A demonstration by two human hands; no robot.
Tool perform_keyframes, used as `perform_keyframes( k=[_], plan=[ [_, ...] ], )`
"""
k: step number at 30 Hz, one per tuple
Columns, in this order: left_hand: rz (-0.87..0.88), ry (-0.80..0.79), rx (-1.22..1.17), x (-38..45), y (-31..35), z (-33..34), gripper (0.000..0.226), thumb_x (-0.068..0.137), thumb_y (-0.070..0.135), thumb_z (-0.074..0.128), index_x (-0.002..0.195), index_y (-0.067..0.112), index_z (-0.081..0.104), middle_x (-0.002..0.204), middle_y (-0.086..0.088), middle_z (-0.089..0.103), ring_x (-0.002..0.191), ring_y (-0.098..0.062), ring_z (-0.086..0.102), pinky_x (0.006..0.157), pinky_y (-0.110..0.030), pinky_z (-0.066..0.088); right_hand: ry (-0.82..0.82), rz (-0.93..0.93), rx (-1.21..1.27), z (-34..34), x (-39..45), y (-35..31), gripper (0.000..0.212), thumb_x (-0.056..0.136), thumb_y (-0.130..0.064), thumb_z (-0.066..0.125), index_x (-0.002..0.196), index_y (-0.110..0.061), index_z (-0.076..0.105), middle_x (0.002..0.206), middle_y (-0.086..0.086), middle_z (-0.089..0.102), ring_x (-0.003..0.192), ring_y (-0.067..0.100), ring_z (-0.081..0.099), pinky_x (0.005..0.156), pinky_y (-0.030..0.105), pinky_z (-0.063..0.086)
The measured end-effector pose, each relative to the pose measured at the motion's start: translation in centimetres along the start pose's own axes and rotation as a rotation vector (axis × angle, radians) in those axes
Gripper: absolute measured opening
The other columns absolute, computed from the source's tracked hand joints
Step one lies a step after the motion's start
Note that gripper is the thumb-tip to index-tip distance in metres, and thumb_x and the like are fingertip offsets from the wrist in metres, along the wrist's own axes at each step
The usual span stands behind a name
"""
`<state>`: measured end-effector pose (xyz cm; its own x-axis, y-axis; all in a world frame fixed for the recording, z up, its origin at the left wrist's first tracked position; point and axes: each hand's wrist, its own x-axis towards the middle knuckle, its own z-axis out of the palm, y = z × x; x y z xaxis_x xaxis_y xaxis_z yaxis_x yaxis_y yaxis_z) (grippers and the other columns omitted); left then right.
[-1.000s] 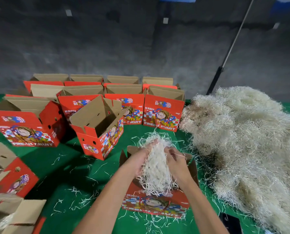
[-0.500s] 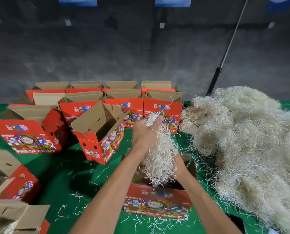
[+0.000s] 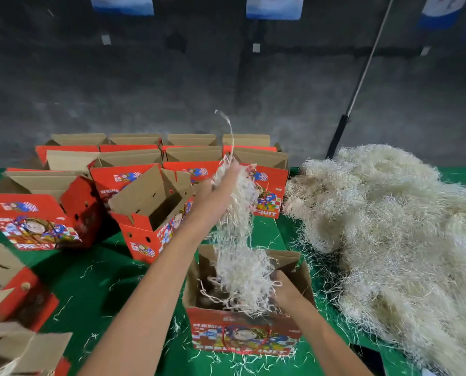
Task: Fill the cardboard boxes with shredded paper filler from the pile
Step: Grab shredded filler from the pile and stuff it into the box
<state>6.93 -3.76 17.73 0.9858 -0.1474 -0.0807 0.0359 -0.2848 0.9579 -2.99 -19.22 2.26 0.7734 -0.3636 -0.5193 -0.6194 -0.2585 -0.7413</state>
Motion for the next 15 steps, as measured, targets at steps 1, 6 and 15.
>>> perform_keyframes(
  k=[1,6,15],
  plan=[
    [-0.044,-0.099,0.034,-0.3,-1.1,0.3,0.122,0.055,0.107,0.028,0.155,0.037,0.020,0.158,0.012,0.028,0.150,-0.018,0.017,0.116,-0.049,0.016,0.004,0.025,0.070,-0.2,-0.2,-0.5,0.006,0.106,-0.017,0.039,0.106,-0.019,0.045,0.093,0.006,0.056,0.070,0.013,0.047,0.064,0.026,0.042],
    [-0.239,-0.267,0.189,-1.9,-9.5,2.8,0.084,0.089,0.078,0.034,0.154,0.025,0.029,0.146,-0.001,0.045,0.127,-0.023,0.049,0.105,-0.038,0.046,-0.212,-0.053,0.735,-1.1,-1.8,-3.6,0.041,0.099,-0.048,0.052,0.127,-0.019,0.060,0.097,0.001,0.074,0.088,0.014,0.071,0.080,0.034,0.057],
    [-0.636,-0.008,-0.278,-1.1,-14.8,6.1,0.017,0.105,0.018,0.040,0.093,0.013,0.051,0.073,-0.005,0.052,0.055,-0.011,0.043,0.039,-0.015,0.038,0.153,-0.578,0.174,-1.5,-2.3,-6.8,0.045,0.096,-0.047,0.059,0.088,-0.003,0.056,0.051,-0.006,0.038,0.046,0.014,0.030,0.053,0.030,0.034]
  ],
)
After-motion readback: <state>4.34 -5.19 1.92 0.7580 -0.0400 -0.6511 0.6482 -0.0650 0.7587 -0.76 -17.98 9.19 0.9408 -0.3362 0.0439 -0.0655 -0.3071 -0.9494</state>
